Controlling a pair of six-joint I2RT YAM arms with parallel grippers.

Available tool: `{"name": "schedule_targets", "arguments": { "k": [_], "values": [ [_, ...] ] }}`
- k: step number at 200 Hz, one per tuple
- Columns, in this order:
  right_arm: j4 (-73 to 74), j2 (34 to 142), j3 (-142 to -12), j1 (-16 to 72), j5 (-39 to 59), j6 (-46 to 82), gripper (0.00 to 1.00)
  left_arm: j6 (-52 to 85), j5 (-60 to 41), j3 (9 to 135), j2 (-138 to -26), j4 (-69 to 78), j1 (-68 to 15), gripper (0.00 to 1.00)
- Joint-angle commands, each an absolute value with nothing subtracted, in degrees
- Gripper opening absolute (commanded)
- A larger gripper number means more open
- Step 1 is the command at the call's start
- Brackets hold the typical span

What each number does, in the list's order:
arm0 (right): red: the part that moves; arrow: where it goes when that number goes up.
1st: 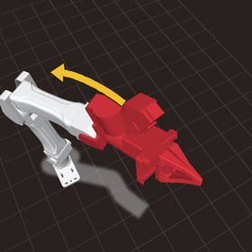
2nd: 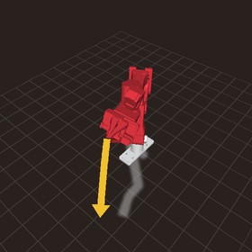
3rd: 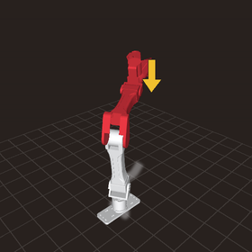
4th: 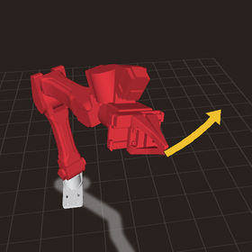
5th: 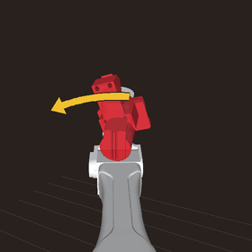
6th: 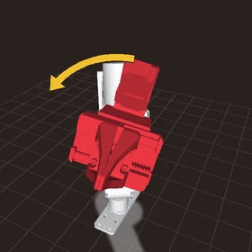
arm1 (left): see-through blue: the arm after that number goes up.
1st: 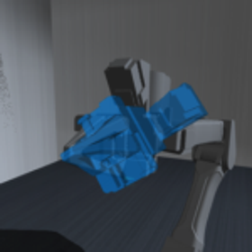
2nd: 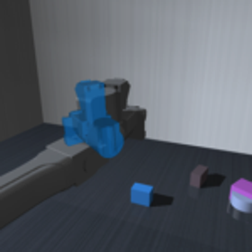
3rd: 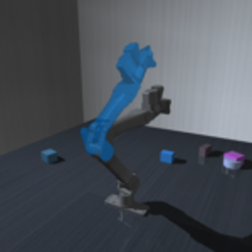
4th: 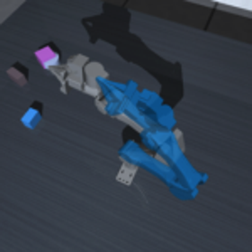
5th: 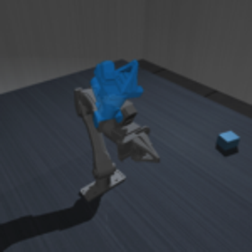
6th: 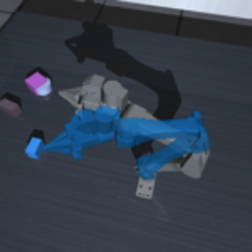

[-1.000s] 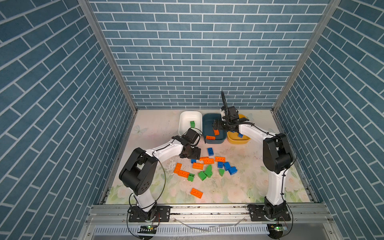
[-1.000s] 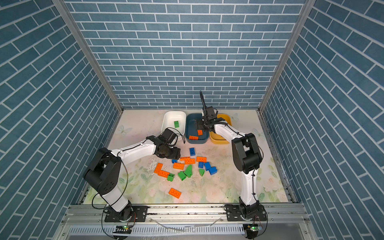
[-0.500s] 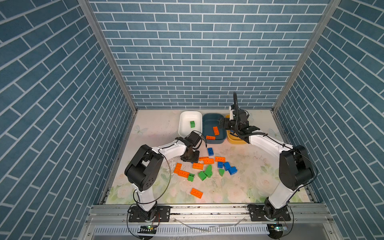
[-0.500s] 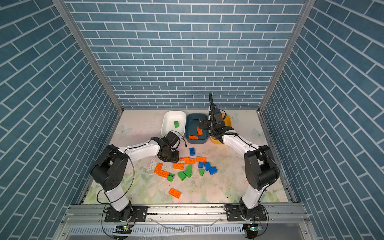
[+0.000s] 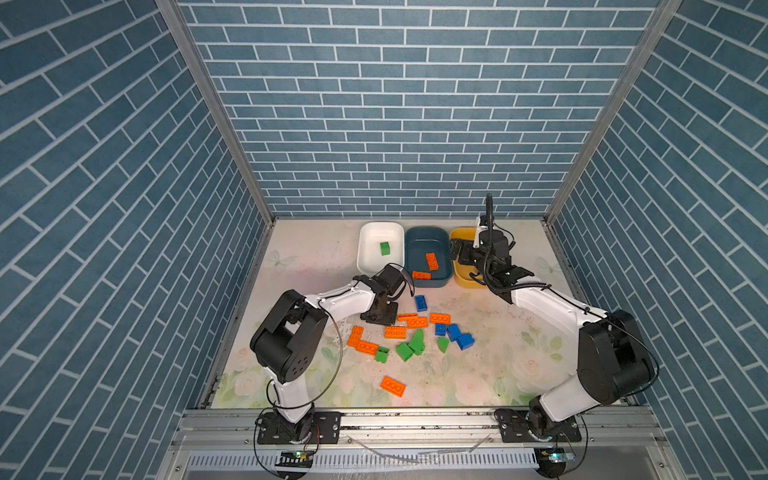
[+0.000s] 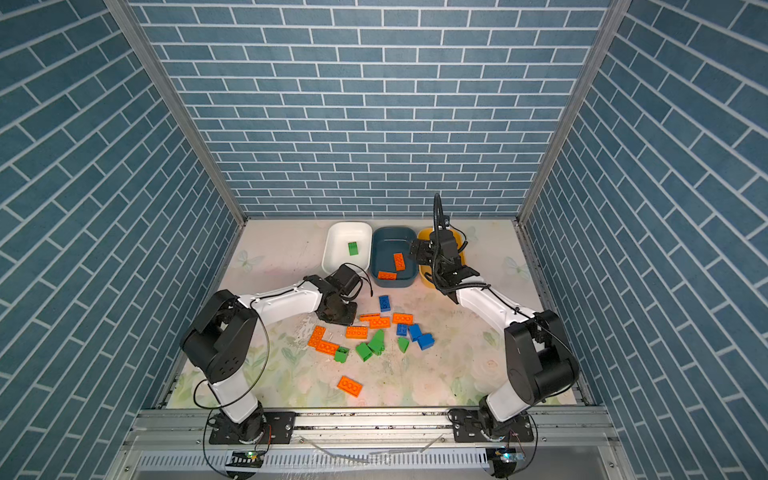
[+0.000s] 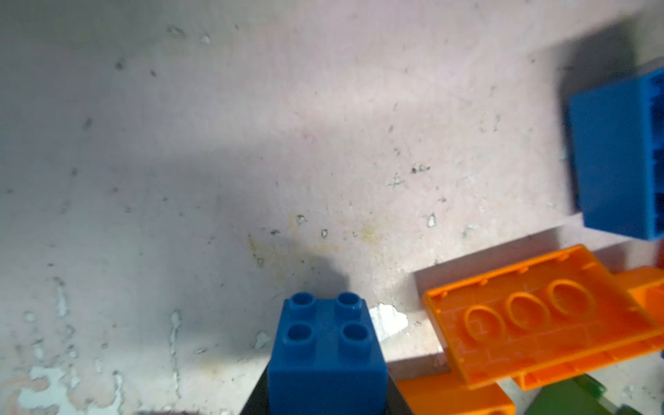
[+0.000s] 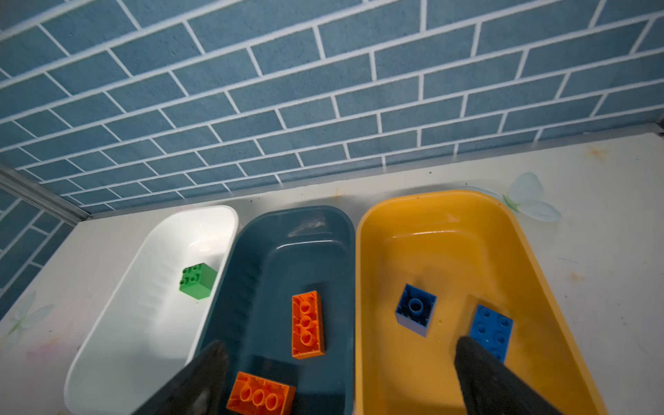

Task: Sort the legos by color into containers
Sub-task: 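Drop the blue brick into the yellow tub while the right draws back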

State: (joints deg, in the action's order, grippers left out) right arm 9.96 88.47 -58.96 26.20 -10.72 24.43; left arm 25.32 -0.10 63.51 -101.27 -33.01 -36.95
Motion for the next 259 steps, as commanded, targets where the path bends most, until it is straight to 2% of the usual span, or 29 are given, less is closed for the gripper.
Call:
{"name": "schedule_targets", "arguments": {
  "k": [1,46,106,159,199,236,259],
  "values": [
    [8.33,85.57,-55.01,24.95,-14.78,29.29,0.99,25.89,4.45,66.61,-96.90,-33.32,-37.18,0.21],
    [4.90,82.07,-50.51,20.56,-17.74,36.50,0.98,23.82,-2.16,78.59,-100.97,-27.04,-37.23,0.20],
    [0.54,75.00,-46.66,17.27,-21.01,37.44,0.98,26.32,-13.95,105.26,-121.42,-22.93,-38.01,0.22],
    [-3.13,71.86,-45.44,16.69,-24.07,36.91,0.98,27.05,-19.75,134.14,-140.41,-30.82,-39.41,0.25],
    [-3.08,71.44,-45.01,16.70,-24.32,37.00,0.98,29.09,-23.05,141.04,-146.39,-28.86,-40.73,0.39],
    [-2.93,71.98,-45.13,16.70,-23.97,37.27,0.98,27.62,-25.34,141.77,-147.35,-29.58,-42.38,0.69],
    [-2.83,72.29,-45.10,16.70,-23.52,37.46,0.98,24.71,-24.09,140.79,-145.53,-32.81,-42.89,0.75]
  ]
}}
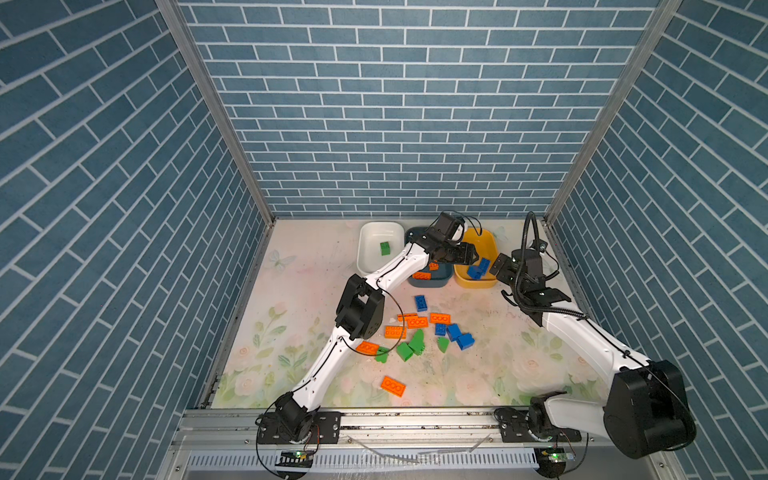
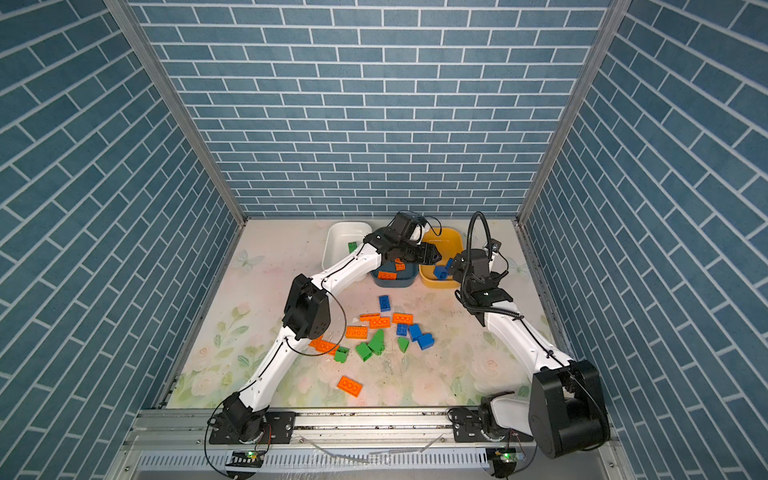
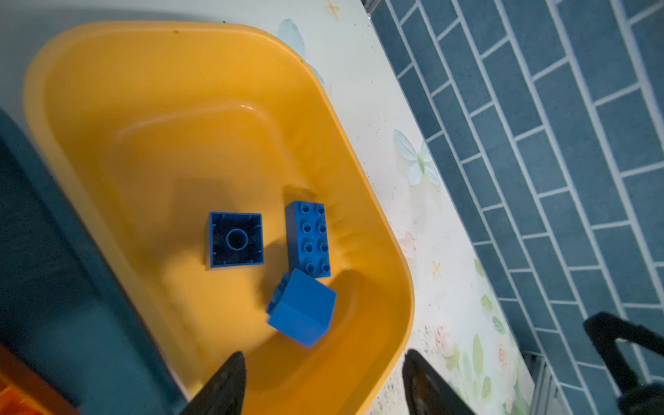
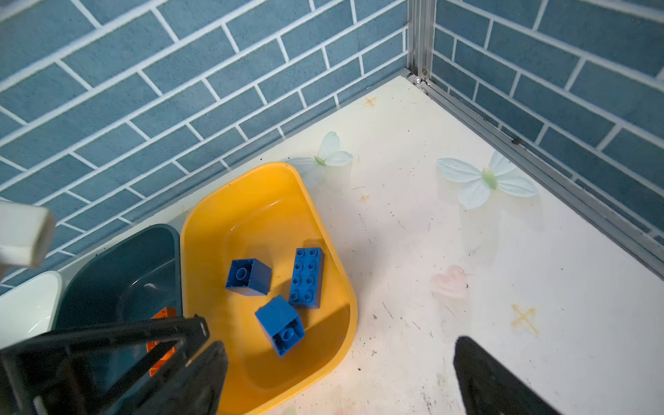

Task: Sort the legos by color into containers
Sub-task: 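Drop the blue brick into the yellow tub while the right draws back, then move the right gripper toward a blue brick while the left withdraws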

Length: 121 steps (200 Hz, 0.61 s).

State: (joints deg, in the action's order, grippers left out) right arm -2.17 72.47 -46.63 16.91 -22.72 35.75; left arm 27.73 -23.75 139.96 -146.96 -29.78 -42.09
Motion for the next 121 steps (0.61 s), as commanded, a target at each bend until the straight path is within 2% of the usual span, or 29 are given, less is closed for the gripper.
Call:
{"name": "schedule_targets", "arguments": {
  "k": [1,20,65,121],
  "values": [
    [-2.82,72.31,-45.09,16.70,-23.49,37.45,0.98,24.57,-24.00,140.62,-145.41,-32.93,-42.89,0.76],
    [-2.47,72.81,-45.14,16.66,-22.34,37.49,0.98,23.34,-22.90,135.62,-141.36,-32.40,-42.90,0.80],
    [-1.87,74.74,-46.66,16.70,-14.63,33.79,0.97,21.02,-19.29,120.83,-129.98,-30.76,-42.89,0.98],
    [1.10,76.41,-46.65,16.87,-1.30,28.97,0.96,18.46,-5.95,99.52,-114.84,-35.60,-42.89,0.99]
  ]
}}
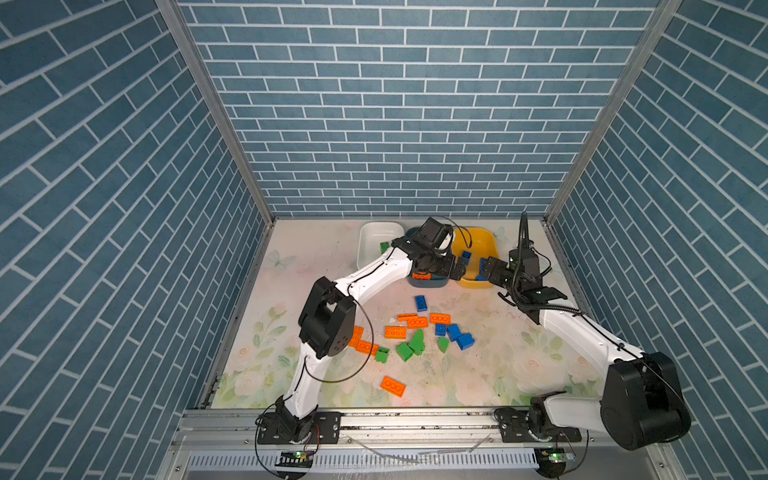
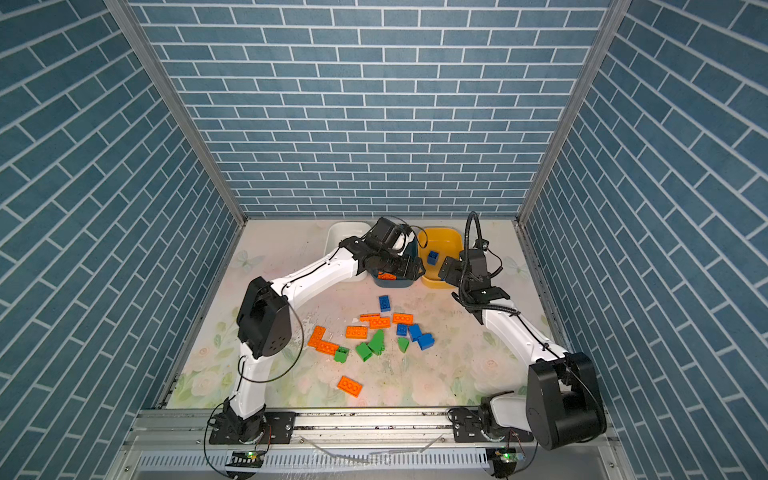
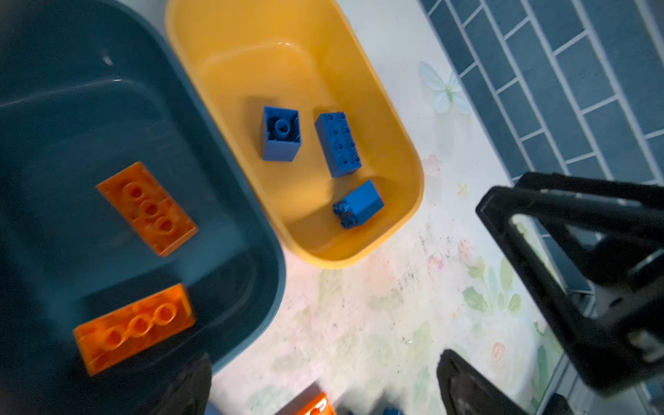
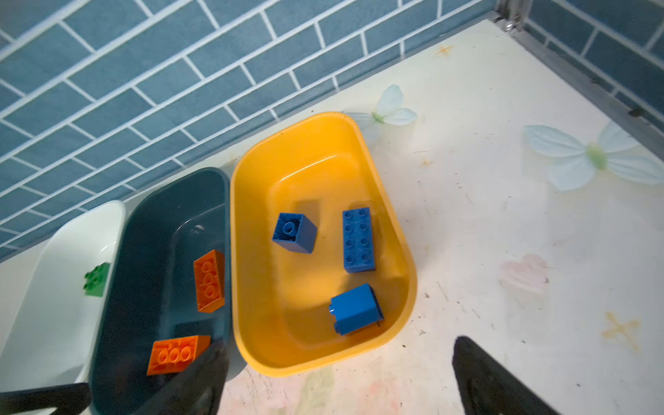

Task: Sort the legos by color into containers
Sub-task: 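Move the right gripper toward a blue brick while the left withdraws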

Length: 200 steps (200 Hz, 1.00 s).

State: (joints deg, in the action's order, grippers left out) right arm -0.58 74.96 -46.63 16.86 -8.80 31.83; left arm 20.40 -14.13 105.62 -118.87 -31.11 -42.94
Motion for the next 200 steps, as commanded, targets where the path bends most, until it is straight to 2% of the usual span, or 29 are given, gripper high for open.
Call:
{"name": "schedule_targets", "arguments": {
  "k": [1,37,55,105,159,200],
  "values": [
    [1.17,76.48,-46.62,16.87,-0.96,28.94,0.96,18.55,-5.61,99.24,-114.68,-35.73,-42.94,0.99],
    [1.81,80.33,-47.21,20.45,8.42,25.78,0.95,22.94,4.21,87.95,-106.92,-36.25,-42.16,0.99],
    [-0.07,83.24,-48.83,25.61,8.27,21.59,0.97,26.66,8.80,83.16,-103.05,-35.33,-40.61,0.99],
    [0.01,90.72,-51.42,33.45,10.35,19.47,0.99,35.76,9.80,72.43,-95.69,-29.70,-34.89,0.99],
    [-0.07,96.22,-54.72,38.99,8.68,17.92,0.83,37.34,10.73,71.46,-96.14,-31.07,-33.75,0.99],
    [-2.11,100.96,-59.27,42.45,2.24,16.84,0.73,39.71,11.08,70.17,-95.75,-29.94,-33.67,0.99]
  ]
}}
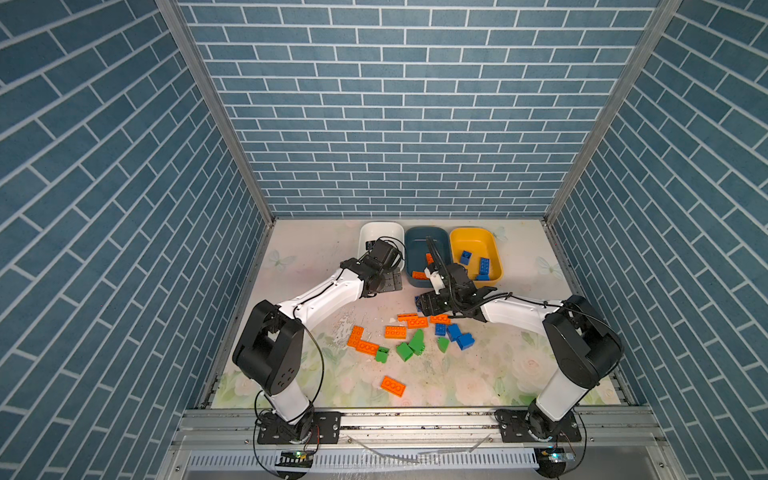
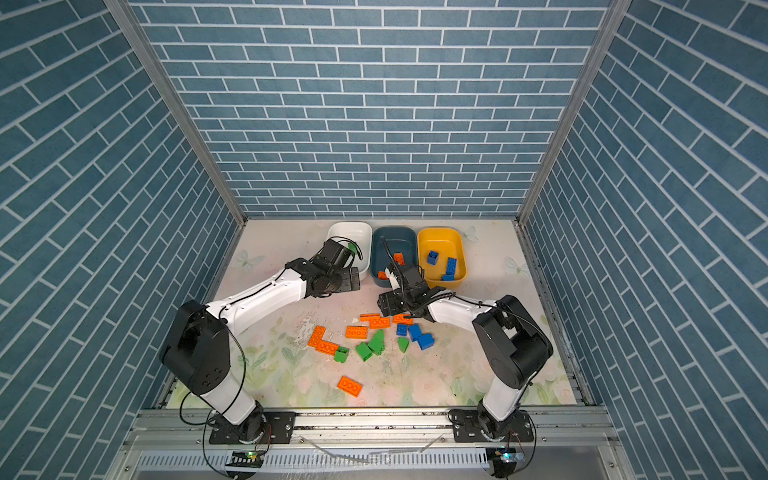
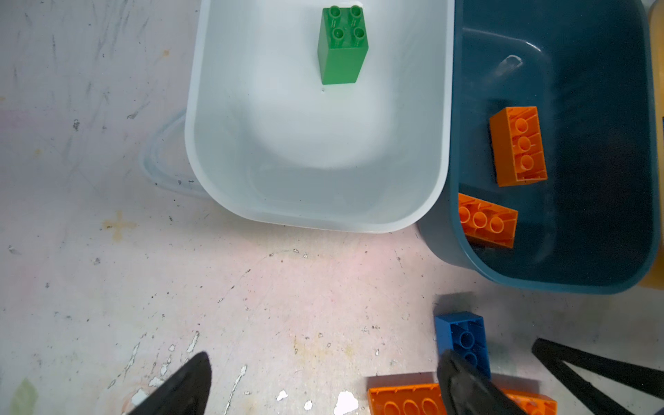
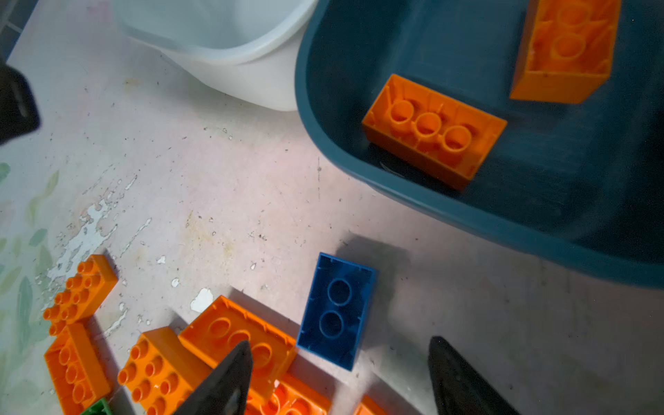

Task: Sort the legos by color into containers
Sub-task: 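Move the right gripper toward a blue brick while the left withdraws, then close the right gripper on the blue 2x2 brick beside the teal tub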

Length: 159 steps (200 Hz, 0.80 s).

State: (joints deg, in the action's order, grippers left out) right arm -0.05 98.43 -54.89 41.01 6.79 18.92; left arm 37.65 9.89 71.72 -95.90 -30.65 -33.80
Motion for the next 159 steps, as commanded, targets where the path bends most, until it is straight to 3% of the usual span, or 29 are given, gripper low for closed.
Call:
{"name": "schedule_targets", "arguments": {
  "k": [1,94,159],
  "values": [
    [-2.20,101.10,-59.43,42.54,2.22,16.77,0.72,39.76,11.08,70.11,-95.73,-29.87,-33.71,0.99],
    [-10.38,109.69,-68.71,46.75,-10.28,18.22,0.62,40.23,11.81,68.38,-94.53,-30.22,-33.66,0.99],
    [-11.34,110.38,-68.82,47.59,-12.47,16.35,0.33,39.46,11.44,67.90,-94.56,-29.83,-33.69,0.99]
  ]
}}
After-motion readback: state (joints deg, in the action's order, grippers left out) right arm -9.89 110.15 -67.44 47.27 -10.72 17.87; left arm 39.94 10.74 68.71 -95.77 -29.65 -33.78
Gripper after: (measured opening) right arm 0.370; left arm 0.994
